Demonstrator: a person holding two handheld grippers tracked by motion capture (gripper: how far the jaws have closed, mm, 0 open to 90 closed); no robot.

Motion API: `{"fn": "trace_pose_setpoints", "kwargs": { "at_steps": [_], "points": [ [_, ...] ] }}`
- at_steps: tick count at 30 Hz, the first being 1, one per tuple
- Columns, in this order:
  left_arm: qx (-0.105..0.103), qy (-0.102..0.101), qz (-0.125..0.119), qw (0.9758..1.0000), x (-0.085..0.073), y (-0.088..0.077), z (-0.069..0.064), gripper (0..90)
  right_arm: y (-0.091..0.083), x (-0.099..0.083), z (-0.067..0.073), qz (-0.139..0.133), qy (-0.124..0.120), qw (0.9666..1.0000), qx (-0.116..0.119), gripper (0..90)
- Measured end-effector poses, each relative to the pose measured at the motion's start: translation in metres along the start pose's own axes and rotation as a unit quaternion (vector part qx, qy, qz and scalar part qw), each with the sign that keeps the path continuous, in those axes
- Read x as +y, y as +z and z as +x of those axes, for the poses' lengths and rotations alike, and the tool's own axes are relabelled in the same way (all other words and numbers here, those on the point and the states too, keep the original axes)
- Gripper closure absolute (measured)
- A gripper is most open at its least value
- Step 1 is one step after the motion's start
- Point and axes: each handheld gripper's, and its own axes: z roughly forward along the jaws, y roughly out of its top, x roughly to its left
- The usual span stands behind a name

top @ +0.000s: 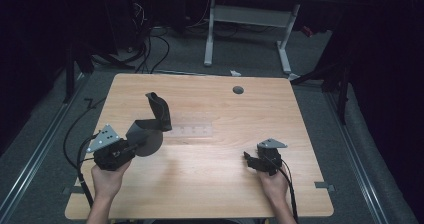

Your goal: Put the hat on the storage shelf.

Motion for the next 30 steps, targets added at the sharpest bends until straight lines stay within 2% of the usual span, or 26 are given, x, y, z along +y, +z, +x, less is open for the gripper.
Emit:
{"fn": "trace_pose_setpoints", "kwargs": {
  "at_steps": [4,12,24,30],
  "points": [
    [0.015,0.013,-0.012,0.9997,0.007,0.0,0.008,85.9,0.0,0.0,0.0,0.0,0.0,1.0,0.0,37.9],
    [0.037,0.02,-0.031,0.9987,0.019,0.005,0.02,85.9,0.0,0.0,0.001,0.0,-0.002,1.0,0.001,38.0],
    [0.073,0.031,-0.041,0.996,0.036,0.018,0.041,85.7,0.0,0.0,0.001,0.0,-0.002,1.0,0.003,38.0],
    [0.084,0.049,-0.04,0.9945,0.036,0.025,0.048,85.7,0.0,0.0,0.001,0.0,-0.002,1.0,0.003,38.0]
  ]
}}
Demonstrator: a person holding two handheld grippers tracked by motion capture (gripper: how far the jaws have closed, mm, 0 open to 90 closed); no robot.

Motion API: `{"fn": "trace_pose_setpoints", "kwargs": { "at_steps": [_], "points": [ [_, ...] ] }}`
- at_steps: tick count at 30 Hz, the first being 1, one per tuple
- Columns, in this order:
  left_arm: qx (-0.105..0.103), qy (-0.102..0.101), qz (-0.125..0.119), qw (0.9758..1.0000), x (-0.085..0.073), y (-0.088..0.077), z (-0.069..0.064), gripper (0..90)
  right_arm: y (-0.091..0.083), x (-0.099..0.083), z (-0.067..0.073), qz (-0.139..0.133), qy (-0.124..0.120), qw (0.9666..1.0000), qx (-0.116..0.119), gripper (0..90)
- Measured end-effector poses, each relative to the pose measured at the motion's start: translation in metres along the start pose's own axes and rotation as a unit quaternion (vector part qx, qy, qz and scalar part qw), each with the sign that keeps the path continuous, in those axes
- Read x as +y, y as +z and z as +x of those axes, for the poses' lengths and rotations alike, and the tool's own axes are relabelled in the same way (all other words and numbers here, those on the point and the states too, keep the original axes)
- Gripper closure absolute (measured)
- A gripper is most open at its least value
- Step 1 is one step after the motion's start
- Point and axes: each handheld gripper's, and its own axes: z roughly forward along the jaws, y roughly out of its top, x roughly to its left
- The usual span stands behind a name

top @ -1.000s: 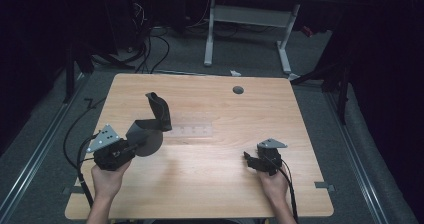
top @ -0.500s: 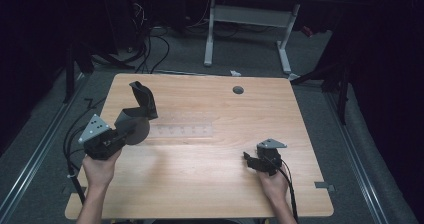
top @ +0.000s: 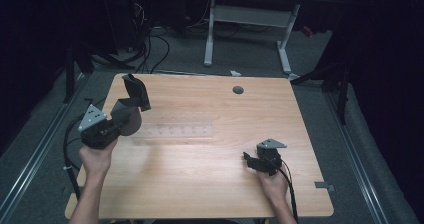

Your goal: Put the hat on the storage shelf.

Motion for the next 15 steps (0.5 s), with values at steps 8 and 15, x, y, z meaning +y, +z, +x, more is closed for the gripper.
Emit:
{"fn": "trace_pose_setpoints", "kwargs": {
  "at_steps": [8,15],
  "points": [
    [0.013,0.019,-0.002,0.9997,-0.006,0.013,0.012,86.2,0.0,0.0,0.0,0.0,0.0,1.0,0.0,38.0],
    [0.008,0.014,-0.008,0.9998,-0.007,0.019,0.016,86.7,0.0,0.0,0.0,0.0,0.0,1.0,0.0,37.9]
  ]
}}
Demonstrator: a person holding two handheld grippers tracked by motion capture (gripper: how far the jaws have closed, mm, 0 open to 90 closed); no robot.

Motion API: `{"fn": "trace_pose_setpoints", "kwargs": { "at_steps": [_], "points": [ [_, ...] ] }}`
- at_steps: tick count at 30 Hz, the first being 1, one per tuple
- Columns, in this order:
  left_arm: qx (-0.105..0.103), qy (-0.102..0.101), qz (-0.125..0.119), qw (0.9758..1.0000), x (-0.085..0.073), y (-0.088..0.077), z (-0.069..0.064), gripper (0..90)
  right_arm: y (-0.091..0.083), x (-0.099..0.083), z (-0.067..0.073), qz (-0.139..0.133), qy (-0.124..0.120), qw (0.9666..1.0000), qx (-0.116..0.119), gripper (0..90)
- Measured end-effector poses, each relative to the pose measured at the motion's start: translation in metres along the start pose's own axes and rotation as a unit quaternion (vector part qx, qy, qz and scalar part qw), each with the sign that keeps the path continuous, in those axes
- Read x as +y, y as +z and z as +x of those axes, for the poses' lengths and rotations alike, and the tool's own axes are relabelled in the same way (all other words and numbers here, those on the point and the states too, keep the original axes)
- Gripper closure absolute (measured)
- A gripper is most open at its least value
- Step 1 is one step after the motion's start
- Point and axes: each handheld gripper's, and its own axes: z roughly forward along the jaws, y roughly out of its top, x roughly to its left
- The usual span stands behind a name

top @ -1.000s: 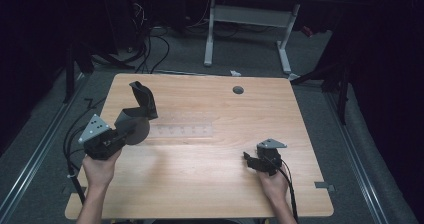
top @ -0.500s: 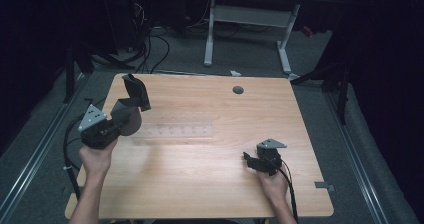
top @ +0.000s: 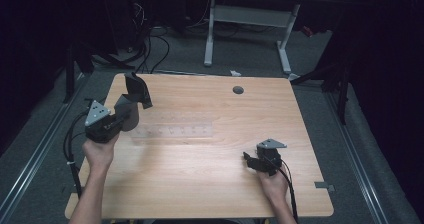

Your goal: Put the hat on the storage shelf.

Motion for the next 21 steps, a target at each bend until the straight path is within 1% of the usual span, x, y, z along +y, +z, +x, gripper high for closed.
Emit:
{"fn": "trace_pose_setpoints", "kwargs": {
  "at_steps": [12,15,18,21],
  "points": [
    [-0.005,0.006,-0.002,1.0,-0.005,0.007,0.004,86.7,0.0,0.0,0.0,0.0,0.0,1.0,0.0,38.0],
    [-0.003,0.009,-0.003,0.9999,-0.008,0.01,0.005,86.7,0.0,0.0,0.0,0.0,0.0,1.0,0.0,37.9],
    [-0.004,0.017,-0.005,0.9998,-0.013,0.012,0.006,86.7,0.0,0.0,0.0,0.0,0.0,1.0,0.0,37.9],
    [-0.001,0.012,-0.004,0.9999,-0.018,0.013,0.008,86.7,0.0,0.0,0.0,0.0,0.0,1.0,-0.001,38.0]
  ]
}}
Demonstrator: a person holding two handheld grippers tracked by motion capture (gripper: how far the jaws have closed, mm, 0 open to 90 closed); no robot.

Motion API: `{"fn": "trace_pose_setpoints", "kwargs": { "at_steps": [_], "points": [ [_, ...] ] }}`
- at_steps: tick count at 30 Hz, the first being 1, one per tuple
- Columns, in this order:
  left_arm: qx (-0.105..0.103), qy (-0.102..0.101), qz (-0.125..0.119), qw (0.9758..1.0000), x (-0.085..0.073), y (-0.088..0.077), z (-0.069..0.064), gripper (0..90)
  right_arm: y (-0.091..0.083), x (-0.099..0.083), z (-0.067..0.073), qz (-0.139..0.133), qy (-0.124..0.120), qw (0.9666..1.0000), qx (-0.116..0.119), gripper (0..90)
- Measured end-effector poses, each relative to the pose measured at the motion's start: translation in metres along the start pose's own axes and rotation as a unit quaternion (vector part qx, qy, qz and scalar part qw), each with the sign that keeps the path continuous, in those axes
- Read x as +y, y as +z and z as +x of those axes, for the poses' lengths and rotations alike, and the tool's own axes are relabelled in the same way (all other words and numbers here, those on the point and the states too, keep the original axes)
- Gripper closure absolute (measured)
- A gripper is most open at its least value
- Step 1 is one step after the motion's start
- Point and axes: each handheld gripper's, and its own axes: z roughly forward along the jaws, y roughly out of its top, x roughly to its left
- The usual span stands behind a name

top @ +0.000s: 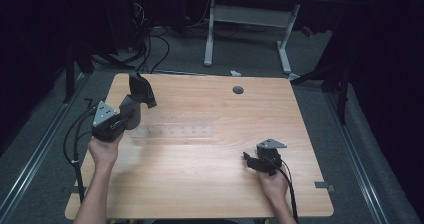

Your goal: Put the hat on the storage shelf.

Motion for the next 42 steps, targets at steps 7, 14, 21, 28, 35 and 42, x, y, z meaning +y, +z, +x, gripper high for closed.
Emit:
{"fn": "trace_pose_setpoints", "kwargs": {
  "at_steps": [7,14,21,28,35,42],
  "points": [
    [0.003,-0.005,0.001,1.0,-0.005,-0.001,0.005,86.7,0.0,0.0,0.0,0.0,0.0,1.0,0.0,38.0],
    [0.006,-0.025,-0.003,0.9997,-0.012,-0.003,0.01,86.5,0.0,0.0,0.0,0.0,0.0,1.0,0.0,37.9],
    [0.012,-0.031,0.0,0.9994,-0.018,-0.007,0.012,86.1,0.0,0.0,0.0,0.0,0.0,1.0,0.0,37.9],
    [0.028,-0.058,0.014,0.9978,-0.018,-0.011,0.015,85.1,0.0,0.0,0.0,0.0,0.0,1.0,0.0,37.9],
    [0.052,-0.069,0.034,0.9957,-0.019,-0.011,0.019,72.1,0.0,0.0,0.0,0.0,0.0,1.0,0.0,37.8],
    [0.067,-0.075,0.044,0.994,-0.015,-0.014,0.021,48.9,0.0,0.0,0.0,0.0,0.0,1.0,0.0,37.8]
  ]
}}
